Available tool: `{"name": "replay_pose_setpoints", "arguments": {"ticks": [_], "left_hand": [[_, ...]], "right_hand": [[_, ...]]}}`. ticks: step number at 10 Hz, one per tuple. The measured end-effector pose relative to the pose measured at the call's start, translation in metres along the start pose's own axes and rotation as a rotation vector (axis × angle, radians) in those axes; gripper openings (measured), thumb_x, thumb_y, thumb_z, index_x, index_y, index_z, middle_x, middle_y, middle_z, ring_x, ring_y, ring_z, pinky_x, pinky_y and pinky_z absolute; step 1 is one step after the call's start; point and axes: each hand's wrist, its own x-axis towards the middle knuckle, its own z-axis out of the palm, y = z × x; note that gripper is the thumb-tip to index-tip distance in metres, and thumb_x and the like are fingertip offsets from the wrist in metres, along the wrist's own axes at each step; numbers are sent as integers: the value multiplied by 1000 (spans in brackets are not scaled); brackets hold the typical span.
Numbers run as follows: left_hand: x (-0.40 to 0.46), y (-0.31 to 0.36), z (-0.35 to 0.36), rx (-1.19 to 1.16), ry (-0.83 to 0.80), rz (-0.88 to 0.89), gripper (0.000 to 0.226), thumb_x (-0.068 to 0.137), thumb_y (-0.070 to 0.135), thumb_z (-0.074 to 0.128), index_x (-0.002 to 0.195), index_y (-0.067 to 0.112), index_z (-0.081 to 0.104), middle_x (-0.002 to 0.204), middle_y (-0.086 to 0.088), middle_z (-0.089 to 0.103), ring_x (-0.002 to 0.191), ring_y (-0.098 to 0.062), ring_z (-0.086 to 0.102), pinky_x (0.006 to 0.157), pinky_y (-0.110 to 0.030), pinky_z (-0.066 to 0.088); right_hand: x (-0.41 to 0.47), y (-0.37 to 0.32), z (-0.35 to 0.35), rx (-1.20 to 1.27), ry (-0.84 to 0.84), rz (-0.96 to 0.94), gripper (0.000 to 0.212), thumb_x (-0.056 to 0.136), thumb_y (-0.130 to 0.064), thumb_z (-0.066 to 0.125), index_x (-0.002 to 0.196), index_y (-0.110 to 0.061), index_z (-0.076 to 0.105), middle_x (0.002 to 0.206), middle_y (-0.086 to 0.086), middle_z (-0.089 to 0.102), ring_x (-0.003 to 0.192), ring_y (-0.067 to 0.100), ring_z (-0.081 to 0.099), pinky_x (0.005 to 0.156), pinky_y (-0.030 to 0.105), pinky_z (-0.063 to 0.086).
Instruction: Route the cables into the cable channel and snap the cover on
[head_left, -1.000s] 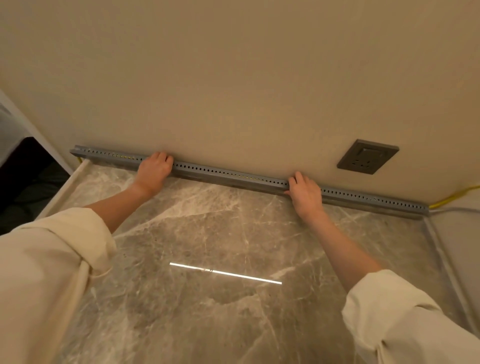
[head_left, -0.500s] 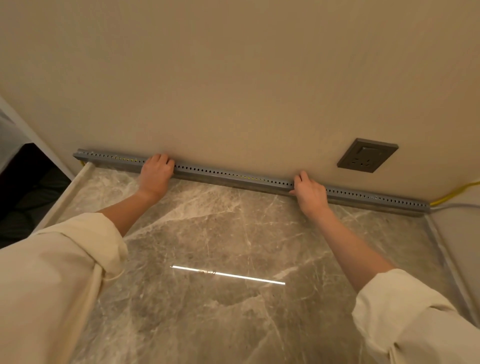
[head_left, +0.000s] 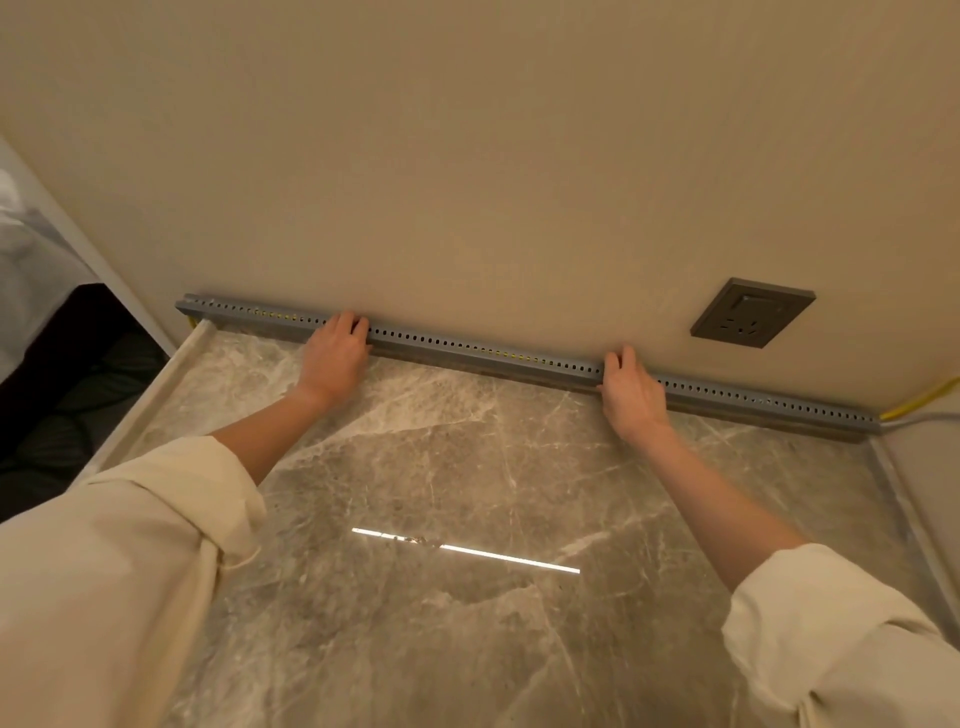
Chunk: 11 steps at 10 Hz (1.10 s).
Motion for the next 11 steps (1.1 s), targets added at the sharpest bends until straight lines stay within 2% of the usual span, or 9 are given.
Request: {"name": "replay_pose_setpoints", "arguments": {"ticks": [4, 6, 7, 9, 11], "left_hand": [[-8, -3, -6, -4, 6, -26, 32, 86, 13, 59, 113, -3, 53, 110, -23, 57, 99, -39, 54, 81, -49, 46], [-9, -1, -16, -36, 0, -7, 36, 87, 17, 59, 116, -2, 49, 116, -22, 54, 103, -38, 52, 86, -48, 44], [-9, 0, -28, -29, 13, 5, 38, 86, 16, 60, 116, -3, 49, 115, -23, 55, 102, -40, 54, 83, -49, 44], [-6, 8, -67, -48, 43, 31, 48, 86, 16, 58, 128, -4, 43, 123, -25, 54, 108, -40, 53, 87, -50, 45], [1, 35, -129, -235, 180, 124, 49, 90, 19, 58, 131, -1, 41, 125, -19, 55, 113, -33, 53, 94, -45, 45]], "right_hand": [[-8, -12, -6, 64, 34, -54, 22, 90, -10, 55, 109, -3, 47, 111, 14, 47, 88, 27, 57, 59, 36, 50], [-12, -12, -12, 91, 88, -132, 21, 93, -18, 53, 106, -2, 49, 106, 15, 50, 89, 29, 56, 63, 36, 48], [-15, -10, -24, 121, 123, -154, 21, 94, -20, 50, 103, -2, 51, 104, 16, 51, 86, 30, 56, 64, 37, 47], [-28, 9, -54, 195, 206, -133, 24, 95, -20, 49, 112, -2, 50, 106, 14, 51, 89, 29, 55, 67, 38, 49], [-37, 36, -99, 464, 278, -44, 33, 95, -23, 51, 119, -1, 51, 115, 15, 52, 108, 28, 50, 89, 38, 44]]}}
